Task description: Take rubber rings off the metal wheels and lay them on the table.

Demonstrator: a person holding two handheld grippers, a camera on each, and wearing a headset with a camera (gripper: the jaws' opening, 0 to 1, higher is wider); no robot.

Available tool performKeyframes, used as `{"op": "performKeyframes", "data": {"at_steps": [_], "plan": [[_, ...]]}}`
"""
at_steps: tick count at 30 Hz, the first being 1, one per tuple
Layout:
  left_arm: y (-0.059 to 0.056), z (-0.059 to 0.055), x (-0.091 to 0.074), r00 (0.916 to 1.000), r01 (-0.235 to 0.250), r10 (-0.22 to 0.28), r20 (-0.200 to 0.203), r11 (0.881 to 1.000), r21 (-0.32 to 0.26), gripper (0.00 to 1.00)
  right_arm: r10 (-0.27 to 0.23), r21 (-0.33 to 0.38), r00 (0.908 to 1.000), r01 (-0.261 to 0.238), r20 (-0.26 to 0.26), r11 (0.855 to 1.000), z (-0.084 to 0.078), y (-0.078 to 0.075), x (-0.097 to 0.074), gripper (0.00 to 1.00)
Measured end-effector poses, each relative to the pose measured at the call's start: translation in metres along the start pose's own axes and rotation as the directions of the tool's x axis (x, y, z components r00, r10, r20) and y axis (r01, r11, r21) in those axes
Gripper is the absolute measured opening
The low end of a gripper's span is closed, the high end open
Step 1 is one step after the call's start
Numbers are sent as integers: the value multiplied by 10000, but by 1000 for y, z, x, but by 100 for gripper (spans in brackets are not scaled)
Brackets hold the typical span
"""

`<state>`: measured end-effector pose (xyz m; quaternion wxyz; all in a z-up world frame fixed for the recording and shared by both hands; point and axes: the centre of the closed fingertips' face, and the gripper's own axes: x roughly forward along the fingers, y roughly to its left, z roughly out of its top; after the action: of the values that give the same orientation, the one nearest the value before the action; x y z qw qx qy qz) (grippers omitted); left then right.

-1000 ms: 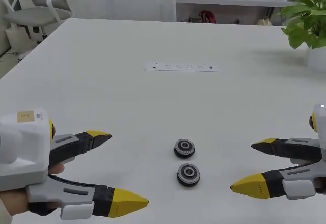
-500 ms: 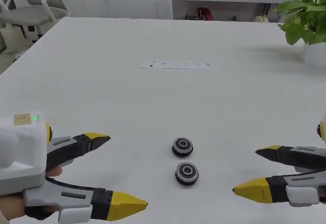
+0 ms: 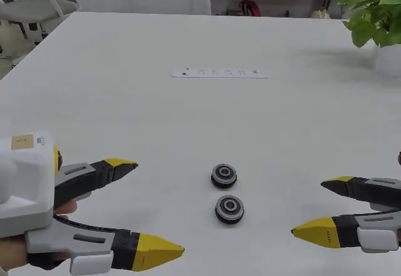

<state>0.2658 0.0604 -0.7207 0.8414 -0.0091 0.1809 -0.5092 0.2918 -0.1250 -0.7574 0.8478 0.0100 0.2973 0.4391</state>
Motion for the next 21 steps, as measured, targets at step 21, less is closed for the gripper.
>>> {"op": "performKeyframes", "data": {"at_steps": [21], "plan": [[25,64,-18,9999,-27,4,164,9897,1433,100,381,-1579,9986,-317,374,9869,71,8,-24,85]]}}
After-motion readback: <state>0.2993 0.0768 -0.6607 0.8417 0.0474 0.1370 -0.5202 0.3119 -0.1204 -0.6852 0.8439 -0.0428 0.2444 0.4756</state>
